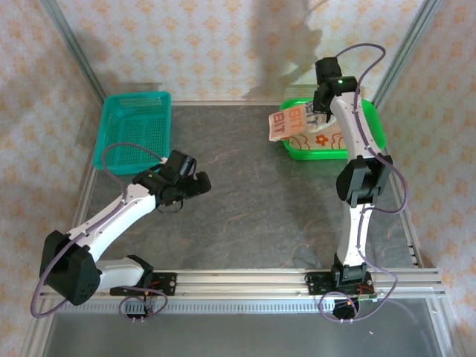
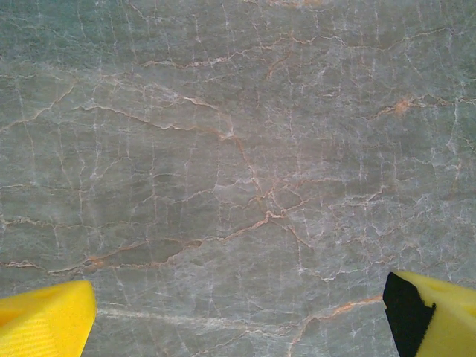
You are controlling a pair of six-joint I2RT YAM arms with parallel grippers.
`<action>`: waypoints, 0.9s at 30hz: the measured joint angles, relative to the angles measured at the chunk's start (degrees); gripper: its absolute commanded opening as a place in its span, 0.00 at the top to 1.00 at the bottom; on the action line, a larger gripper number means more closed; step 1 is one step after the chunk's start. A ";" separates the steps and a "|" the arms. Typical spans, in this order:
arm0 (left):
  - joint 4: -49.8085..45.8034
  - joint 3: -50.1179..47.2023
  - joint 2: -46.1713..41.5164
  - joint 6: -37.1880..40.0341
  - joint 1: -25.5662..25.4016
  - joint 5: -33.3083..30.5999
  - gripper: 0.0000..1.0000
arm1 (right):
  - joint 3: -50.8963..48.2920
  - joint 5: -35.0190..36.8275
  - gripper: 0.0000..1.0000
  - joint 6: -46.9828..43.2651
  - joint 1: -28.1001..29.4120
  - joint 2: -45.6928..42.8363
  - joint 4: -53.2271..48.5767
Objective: Fold and stack the towels
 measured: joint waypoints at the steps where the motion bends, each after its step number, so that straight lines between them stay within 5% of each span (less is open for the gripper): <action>1: 0.00 0.28 0.33 0.04 0.00 0.09 0.00 | 0.07 0.22 1.00 -0.33 0.00 0.26 0.17; 27: -0.04 2.23 2.67 0.98 0.63 0.90 0.00 | 0.13 7.93 1.00 -2.25 -2.71 7.19 4.20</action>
